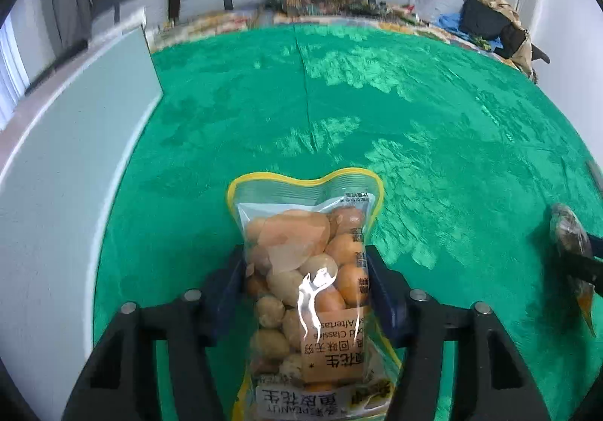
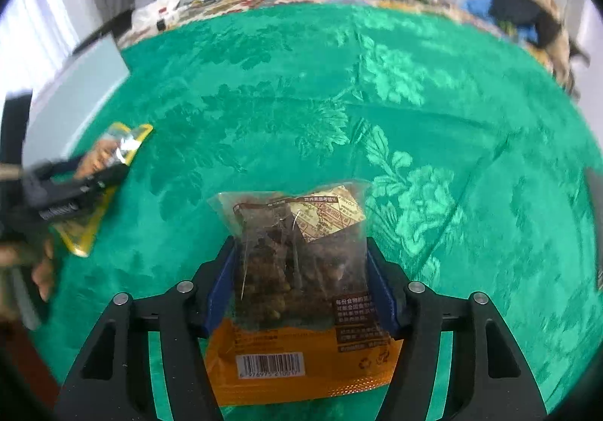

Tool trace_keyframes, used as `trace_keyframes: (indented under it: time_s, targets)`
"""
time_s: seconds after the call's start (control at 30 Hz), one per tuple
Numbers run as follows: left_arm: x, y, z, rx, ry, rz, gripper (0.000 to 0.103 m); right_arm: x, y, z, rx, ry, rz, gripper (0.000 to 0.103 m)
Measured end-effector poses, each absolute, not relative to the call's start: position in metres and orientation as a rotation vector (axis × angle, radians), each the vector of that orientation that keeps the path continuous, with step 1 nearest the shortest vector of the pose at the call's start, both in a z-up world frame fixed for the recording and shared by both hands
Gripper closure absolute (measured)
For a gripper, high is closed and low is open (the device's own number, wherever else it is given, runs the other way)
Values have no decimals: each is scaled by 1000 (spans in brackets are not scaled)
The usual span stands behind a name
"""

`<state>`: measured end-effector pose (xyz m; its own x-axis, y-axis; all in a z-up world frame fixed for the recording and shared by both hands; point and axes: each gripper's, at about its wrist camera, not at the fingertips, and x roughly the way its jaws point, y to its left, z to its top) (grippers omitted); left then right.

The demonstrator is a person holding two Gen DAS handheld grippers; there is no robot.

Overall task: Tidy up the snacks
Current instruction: 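Carry both packets into the white box and open both tools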

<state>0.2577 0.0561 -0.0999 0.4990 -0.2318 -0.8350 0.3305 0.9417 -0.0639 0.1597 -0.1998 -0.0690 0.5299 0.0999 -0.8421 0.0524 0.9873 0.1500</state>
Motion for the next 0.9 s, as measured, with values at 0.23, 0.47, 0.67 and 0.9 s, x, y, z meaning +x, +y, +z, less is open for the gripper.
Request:
trace_keyframes:
  time_s: [0.23, 0.47, 0.67, 0.9]
  targets:
    - [213, 94, -59, -148, 1000, -387, 47, 134, -219, -35, 437, 976, 93, 38]
    - [169, 205, 48, -250, 834, -292, 46, 159, -113, 46, 405, 898, 369, 38]
    - [163, 325, 46, -176, 865, 47, 41, 199, 50, 94, 328, 865, 665, 37]
    - [144, 390, 8, -228, 935, 239, 21, 227, 188, 43, 236, 1083, 717, 23]
